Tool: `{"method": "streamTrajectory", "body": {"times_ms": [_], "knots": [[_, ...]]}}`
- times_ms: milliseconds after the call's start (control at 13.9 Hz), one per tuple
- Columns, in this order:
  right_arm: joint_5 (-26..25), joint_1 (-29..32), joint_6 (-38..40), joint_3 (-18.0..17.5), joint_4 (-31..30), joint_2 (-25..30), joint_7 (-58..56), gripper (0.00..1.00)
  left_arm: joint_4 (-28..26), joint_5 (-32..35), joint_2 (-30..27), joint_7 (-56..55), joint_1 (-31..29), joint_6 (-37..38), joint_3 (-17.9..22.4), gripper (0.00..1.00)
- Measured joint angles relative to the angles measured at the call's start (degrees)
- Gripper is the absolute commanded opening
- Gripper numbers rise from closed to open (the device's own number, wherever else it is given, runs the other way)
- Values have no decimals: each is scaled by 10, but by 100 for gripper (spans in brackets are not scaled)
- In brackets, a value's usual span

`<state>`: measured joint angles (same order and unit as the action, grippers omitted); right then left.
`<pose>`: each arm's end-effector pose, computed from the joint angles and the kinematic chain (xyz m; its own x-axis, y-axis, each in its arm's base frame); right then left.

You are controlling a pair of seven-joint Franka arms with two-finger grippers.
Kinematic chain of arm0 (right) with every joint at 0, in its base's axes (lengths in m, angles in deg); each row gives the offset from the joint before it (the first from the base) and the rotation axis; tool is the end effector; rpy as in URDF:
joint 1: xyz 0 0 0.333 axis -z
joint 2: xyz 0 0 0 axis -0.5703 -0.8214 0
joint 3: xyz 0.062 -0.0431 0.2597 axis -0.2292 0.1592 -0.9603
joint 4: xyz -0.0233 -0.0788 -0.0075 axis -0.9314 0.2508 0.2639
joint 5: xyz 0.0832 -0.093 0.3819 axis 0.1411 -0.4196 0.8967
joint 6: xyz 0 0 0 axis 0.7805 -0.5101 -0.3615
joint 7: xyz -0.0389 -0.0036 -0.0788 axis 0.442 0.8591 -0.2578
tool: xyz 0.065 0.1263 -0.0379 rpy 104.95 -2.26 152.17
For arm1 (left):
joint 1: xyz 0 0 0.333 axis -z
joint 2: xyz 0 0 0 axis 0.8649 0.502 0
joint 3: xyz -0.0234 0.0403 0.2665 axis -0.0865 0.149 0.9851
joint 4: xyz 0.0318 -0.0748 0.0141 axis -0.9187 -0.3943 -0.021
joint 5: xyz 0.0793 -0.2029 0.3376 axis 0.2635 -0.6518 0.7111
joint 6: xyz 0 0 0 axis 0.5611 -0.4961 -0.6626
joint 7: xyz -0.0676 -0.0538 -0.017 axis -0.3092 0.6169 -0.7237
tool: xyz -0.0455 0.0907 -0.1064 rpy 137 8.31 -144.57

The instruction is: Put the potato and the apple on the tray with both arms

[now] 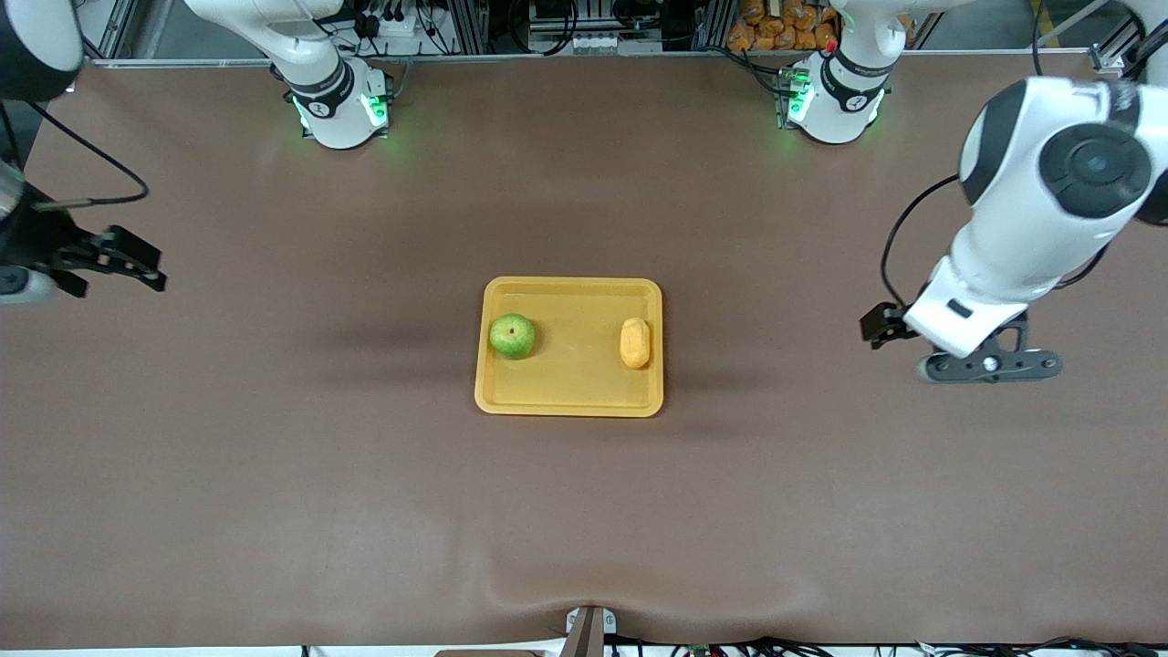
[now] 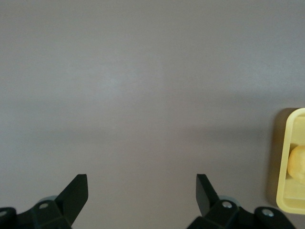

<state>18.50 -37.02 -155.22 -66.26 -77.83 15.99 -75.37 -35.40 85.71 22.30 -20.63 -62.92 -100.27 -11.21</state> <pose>0.5766 -0.0245 0.5138 0.9978 0.0427 0.0511 0.0428 -0.9991 -0.0012 0.6198 -0.1264 0.4394 0.9967 -0.0261 0.0764 -0.0146 -0.9889 -0.1476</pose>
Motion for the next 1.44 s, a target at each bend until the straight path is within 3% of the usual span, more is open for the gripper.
{"method": "streamTrajectory", "body": {"times_ms": [287, 574, 1077, 1435], "knots": [[13, 30, 33, 4, 16, -1, 13, 100, 15, -6, -20, 25, -12, 49, 2, 100], [26, 47, 44, 4, 22, -1, 55, 100, 23, -56, -56, 41, -15, 89, 27, 100], [26, 56, 66, 4, 24, -2, 89, 100, 2, -113, -127, 46, 59, 146, 124, 100], [27, 57, 67, 3, 25, -2, 89, 100, -27, -119, -169, 53, 77, 175, 136, 100]]}}
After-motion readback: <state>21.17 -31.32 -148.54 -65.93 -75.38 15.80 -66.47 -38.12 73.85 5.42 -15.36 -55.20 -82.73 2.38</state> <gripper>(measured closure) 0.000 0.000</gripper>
